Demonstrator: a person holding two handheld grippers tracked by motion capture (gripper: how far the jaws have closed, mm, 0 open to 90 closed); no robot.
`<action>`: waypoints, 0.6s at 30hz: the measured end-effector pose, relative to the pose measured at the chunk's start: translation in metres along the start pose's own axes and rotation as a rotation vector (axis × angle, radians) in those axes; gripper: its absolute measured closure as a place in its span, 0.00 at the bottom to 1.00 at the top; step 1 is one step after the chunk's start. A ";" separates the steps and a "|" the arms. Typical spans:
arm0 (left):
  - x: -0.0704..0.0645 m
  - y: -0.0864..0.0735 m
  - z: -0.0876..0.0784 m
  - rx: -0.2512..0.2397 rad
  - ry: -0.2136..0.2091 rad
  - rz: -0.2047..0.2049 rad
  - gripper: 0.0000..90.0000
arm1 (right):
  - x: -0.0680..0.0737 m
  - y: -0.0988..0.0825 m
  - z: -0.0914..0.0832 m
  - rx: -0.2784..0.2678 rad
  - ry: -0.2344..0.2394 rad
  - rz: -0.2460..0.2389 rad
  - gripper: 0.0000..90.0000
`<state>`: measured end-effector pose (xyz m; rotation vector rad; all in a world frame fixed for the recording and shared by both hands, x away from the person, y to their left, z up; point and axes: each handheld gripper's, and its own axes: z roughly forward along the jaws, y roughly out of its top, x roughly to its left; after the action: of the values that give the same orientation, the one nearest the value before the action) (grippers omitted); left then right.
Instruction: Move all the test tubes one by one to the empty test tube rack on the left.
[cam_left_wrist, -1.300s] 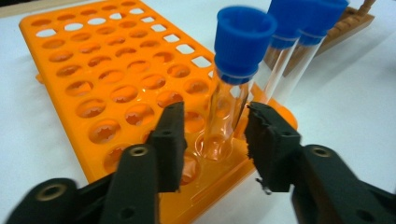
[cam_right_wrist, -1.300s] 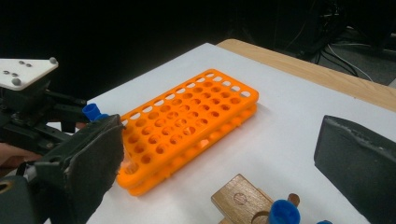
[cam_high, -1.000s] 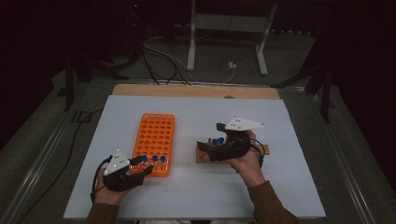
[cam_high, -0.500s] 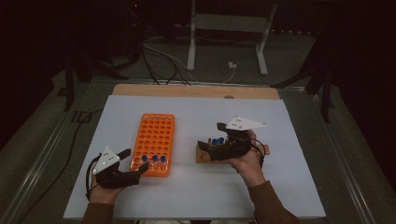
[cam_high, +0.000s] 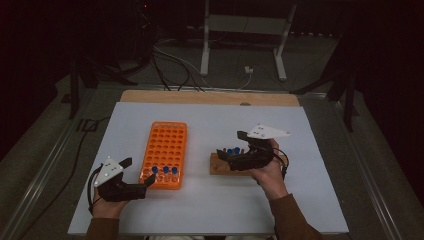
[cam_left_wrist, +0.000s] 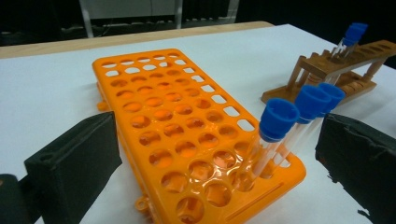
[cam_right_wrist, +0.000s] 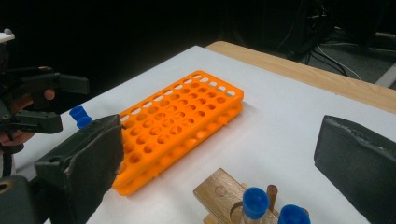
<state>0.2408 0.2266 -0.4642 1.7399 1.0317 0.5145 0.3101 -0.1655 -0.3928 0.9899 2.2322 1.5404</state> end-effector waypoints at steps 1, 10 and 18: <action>0.001 0.000 -0.001 -0.004 0.003 -0.001 0.00 | -0.001 0.000 -0.001 0.002 -0.002 0.001 0.02; 0.005 -0.001 -0.006 -0.031 0.055 -0.019 0.00 | -0.010 -0.005 -0.004 0.030 -0.042 -0.009 0.02; 0.006 -0.001 -0.006 -0.031 0.066 -0.019 0.00 | -0.018 -0.012 -0.006 0.060 -0.076 -0.016 0.10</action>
<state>0.2392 0.2351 -0.4634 1.6934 1.0801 0.5758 0.3154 -0.1846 -0.4042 1.0273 2.2401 1.4121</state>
